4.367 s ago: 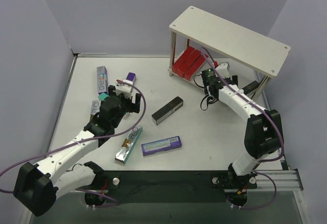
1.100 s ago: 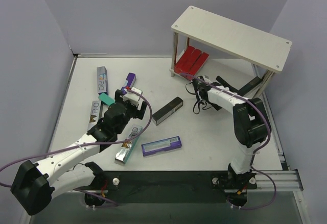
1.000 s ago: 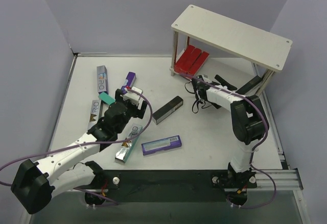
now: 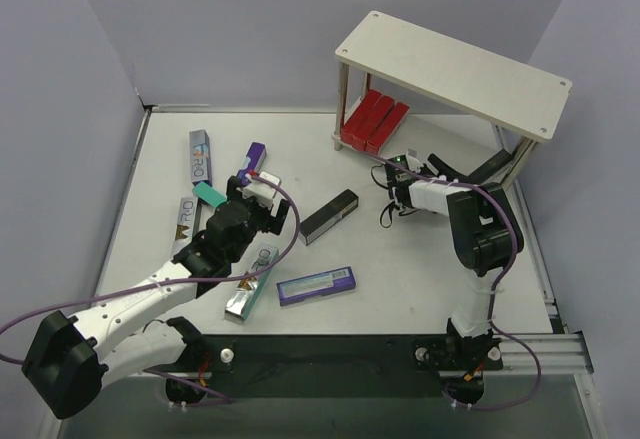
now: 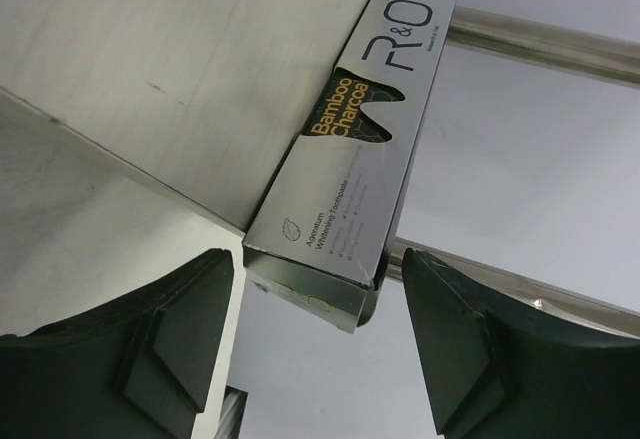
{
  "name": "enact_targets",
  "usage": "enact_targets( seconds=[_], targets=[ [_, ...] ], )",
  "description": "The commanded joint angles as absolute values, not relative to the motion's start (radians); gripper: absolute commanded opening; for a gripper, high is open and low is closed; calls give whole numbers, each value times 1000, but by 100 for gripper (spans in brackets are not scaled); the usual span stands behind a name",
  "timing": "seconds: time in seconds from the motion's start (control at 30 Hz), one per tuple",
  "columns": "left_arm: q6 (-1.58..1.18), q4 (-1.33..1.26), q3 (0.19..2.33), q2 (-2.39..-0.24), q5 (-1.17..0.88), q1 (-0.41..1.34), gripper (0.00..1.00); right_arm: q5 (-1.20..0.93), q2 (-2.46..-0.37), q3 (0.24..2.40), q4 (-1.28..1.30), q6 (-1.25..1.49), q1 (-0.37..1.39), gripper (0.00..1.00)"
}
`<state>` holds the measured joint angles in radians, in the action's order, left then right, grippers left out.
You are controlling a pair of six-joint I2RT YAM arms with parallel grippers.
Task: Place and organize the toothpastes onto the shelf
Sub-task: Adjust the toothpaste on the shelf.
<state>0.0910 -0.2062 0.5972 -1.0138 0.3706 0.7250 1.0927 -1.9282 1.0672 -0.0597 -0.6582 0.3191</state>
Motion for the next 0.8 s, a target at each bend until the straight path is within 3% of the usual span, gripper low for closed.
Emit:
enact_targets(
  seconds=[0.0, 0.17, 0.37, 0.47, 0.77],
  targets=[
    [97, -233, 635, -1017, 370, 729, 91, 1141, -1934, 1042, -92, -658, 299, 68],
    [94, -235, 637, -1022, 365, 729, 91, 1138, -1934, 1022, -121, -663, 296, 68],
    [94, -233, 637, -1020, 359, 729, 91, 1131, -1924, 974, -202, -731, 299, 58],
    [94, -235, 635, -1017, 357, 729, 91, 1132, -1905, 942, -274, -771, 311, 48],
    [97, -241, 634, -1012, 356, 732, 91, 1043, -1798, 758, -551, -982, 330, 44]
  ],
)
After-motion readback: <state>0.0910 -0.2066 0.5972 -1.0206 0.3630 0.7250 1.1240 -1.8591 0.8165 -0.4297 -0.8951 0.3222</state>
